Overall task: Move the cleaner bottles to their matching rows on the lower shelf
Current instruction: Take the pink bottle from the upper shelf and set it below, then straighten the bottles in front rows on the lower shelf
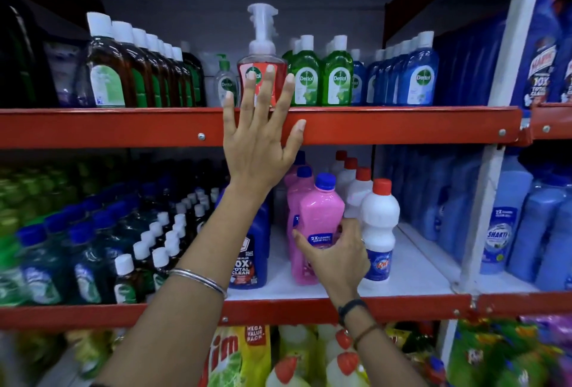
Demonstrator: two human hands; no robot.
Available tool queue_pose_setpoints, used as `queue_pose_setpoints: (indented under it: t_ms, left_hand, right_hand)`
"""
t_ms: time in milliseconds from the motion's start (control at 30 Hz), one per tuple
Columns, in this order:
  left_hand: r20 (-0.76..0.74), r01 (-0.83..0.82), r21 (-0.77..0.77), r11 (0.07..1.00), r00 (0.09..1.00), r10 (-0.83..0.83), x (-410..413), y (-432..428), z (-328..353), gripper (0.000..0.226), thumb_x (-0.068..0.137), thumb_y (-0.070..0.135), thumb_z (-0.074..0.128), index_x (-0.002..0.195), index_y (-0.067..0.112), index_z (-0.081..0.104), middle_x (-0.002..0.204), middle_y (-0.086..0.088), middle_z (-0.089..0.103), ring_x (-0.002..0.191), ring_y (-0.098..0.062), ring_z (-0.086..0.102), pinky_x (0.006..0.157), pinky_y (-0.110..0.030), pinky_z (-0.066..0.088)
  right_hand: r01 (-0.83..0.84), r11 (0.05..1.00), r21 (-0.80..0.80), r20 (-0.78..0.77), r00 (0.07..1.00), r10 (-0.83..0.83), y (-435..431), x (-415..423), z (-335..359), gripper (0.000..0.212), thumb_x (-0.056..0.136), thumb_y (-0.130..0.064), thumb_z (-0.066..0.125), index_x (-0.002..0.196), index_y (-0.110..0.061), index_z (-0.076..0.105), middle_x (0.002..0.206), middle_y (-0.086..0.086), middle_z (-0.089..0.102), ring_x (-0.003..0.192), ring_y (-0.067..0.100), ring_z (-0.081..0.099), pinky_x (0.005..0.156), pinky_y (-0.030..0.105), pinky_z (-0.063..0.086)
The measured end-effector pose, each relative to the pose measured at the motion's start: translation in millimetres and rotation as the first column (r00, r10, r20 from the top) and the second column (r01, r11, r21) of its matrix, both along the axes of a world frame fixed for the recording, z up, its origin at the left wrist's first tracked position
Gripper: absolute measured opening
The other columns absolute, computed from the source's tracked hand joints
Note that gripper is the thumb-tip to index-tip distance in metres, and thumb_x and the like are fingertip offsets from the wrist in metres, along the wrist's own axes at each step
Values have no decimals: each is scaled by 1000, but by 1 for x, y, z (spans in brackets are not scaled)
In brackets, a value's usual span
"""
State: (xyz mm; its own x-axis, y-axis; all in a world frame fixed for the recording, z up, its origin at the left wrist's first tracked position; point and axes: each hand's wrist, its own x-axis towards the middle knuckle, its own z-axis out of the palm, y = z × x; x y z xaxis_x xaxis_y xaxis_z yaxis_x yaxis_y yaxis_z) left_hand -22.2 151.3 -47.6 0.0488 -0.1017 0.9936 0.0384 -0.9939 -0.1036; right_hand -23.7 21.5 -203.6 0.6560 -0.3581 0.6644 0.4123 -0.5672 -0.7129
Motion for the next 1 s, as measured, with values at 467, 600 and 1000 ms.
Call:
queue_pose_setpoints:
  t_ms: [467, 600, 1000]
  left_hand:
    - [11, 17, -5, 1000, 1000, -17, 0, -2, 1, 56, 99, 52, 27, 148, 27, 31, 156, -3, 32, 145, -23, 25, 118, -48, 17]
    - [-36, 19, -32, 999, 999, -21, -3, -3, 1, 57, 98, 53, 28, 149, 28, 30, 157, -1, 30, 146, -21, 22, 119, -46, 13]
    - [110, 794, -551, 255, 372, -922, -42, -80, -98, 48, 100, 39, 26, 137, 18, 47, 152, 2, 38, 143, -13, 29, 117, -29, 25]
  right_hand:
    - [71, 977, -201, -145, 984, -101, 13, 25, -6, 78, 53, -76, 66, 94, -13, 45, 91, 8, 57, 78, 26, 60, 53, 29, 40]
    - [66, 974, -217, -126, 987, -95, 12, 21, -12, 85, 51, -88, 50, 90, -13, 45, 86, 8, 55, 73, 25, 60, 51, 27, 40]
    - [-257, 880, 400, 172, 964, 203, -89, -12, -26, 72, 72, -80, 40, 124, -30, 48, 124, -1, 57, 108, 18, 55, 88, 37, 48]
